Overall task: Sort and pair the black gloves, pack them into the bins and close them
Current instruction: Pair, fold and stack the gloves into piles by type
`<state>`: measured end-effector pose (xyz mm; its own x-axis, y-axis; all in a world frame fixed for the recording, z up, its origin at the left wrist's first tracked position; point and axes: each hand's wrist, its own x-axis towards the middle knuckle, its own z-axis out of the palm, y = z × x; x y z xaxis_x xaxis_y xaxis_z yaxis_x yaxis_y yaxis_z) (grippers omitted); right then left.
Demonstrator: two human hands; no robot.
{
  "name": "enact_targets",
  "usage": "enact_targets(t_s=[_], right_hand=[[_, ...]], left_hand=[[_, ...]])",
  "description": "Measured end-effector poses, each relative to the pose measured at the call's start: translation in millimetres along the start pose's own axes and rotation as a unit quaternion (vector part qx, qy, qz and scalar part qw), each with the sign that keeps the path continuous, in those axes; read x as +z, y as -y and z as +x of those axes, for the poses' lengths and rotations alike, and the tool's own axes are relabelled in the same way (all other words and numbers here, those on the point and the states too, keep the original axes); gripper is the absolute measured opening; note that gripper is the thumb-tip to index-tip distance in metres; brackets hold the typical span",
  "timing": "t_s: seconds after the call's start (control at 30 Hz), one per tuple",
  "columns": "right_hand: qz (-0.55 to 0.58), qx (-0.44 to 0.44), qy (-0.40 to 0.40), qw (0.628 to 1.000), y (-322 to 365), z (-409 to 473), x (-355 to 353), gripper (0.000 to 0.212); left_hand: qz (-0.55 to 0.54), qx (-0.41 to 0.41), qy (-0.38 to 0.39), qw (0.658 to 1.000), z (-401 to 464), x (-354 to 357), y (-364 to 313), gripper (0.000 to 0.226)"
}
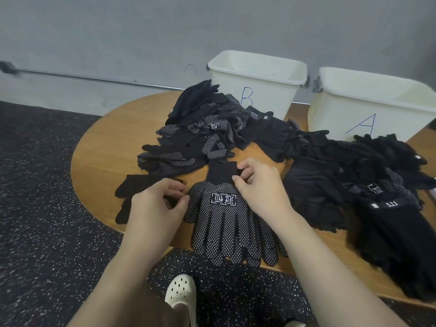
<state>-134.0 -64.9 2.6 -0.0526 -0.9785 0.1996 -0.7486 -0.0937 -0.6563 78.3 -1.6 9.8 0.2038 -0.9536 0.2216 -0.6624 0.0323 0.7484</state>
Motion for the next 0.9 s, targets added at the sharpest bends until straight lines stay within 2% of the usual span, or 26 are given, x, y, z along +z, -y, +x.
enact_targets(t_s=[0.13,0.23,0.37,0.53,0.67,0.9], right_hand=[[-0.052,-0.083,-0.038,0.994,4,-9,-3,0.024],[-0.063,-0.142,-0.024,0.987,7,-15,-4,0.022],[-0.086,-0.201,0.041,0.975,5,-19,-2,0.027],[-0.096,-0.158,0.163,0.969,-6,-17,4,0.048],[-0.145,-0.169,0.192,0.956,-16,-18,5,0.053],[-0.204,-0.159,0.227,0.939,-22,-18,0,0.063]], left_hand=[[0.016,0.060,-0.020,0.998,-2,-3,-1,0.016],[0.030,0.143,0.004,0.989,-2,4,-5,0.013],[0.088,0.195,0.087,0.973,-1,23,-14,0.036],[0.178,0.196,0.204,0.942,-7,42,-13,0.061],[0.264,0.206,0.226,0.915,-22,43,-8,0.077],[0.282,0.201,0.242,0.906,-23,38,-7,0.088]])
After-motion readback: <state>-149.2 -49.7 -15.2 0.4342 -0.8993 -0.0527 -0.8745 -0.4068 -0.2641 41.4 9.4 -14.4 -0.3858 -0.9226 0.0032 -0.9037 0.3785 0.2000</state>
